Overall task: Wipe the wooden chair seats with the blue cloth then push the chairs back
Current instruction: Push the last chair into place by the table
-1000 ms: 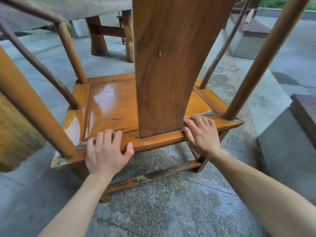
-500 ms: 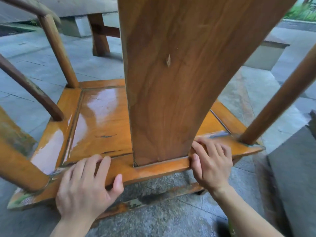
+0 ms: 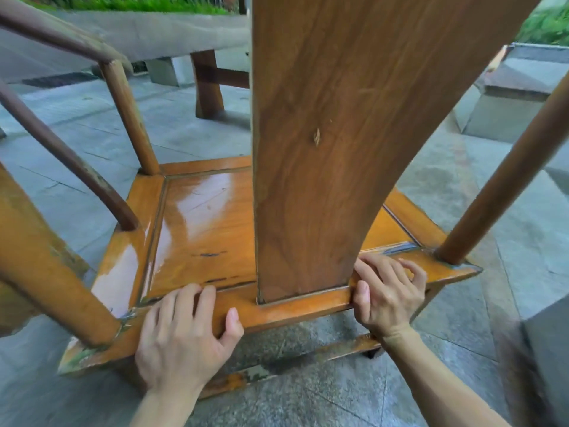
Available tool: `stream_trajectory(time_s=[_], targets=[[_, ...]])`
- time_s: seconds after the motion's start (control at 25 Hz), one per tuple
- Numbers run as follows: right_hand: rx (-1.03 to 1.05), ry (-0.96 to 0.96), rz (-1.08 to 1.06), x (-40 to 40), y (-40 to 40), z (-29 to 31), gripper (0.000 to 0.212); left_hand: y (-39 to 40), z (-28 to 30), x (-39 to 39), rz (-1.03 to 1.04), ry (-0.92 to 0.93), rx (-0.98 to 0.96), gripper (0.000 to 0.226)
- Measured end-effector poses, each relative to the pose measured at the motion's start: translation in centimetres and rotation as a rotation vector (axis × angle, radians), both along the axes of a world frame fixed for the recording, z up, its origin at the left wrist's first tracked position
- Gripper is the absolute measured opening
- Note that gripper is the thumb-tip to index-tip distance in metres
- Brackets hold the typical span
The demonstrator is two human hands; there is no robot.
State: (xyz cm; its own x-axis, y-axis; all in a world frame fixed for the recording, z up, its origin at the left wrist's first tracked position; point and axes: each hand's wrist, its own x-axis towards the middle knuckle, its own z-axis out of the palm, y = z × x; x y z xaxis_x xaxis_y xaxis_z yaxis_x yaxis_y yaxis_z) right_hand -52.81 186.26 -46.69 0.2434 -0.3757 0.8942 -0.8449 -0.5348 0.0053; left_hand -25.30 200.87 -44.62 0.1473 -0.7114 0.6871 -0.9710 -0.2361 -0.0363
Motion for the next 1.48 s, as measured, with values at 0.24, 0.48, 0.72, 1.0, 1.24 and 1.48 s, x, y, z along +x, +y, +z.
stream_trajectory(time_s=[0.24, 0.48, 0.72, 1.0, 1.24, 1.48], targets=[[0.008, 0.005, 0.091, -1.4, -8.3, 0.4, 0.045, -5.3, 0.9, -3.6, 0.11, 0.086, 0.08, 0.054], [0.033, 0.039, 0.203, -3.4, -17.1, 0.7, 0.046, -10.2, 1.9, -8.2, 0.236, 0.115, 0.223, 0.057], [0.045, 0.053, 0.305, -2.7, -25.2, 0.6, 0.051, -15.2, 2.2, -10.4, 0.358, 0.142, 0.284, 0.067], [0.095, 0.111, 0.426, -1.7, -37.1, 0.9, 0.051, -24.2, 2.5, -13.9, 0.495, 0.195, 0.277, 0.077], [0.225, 0.229, 0.49, -0.2, -44.2, 2.0, 0.043, -31.2, 3.3, -15.6, 0.654, 0.249, 0.359, 0.065], [0.435, 0.354, 0.514, -1.2, -43.9, 2.8, 0.04, -31.7, 3.9, -16.7, 0.701, 0.292, 0.436, 0.066]])
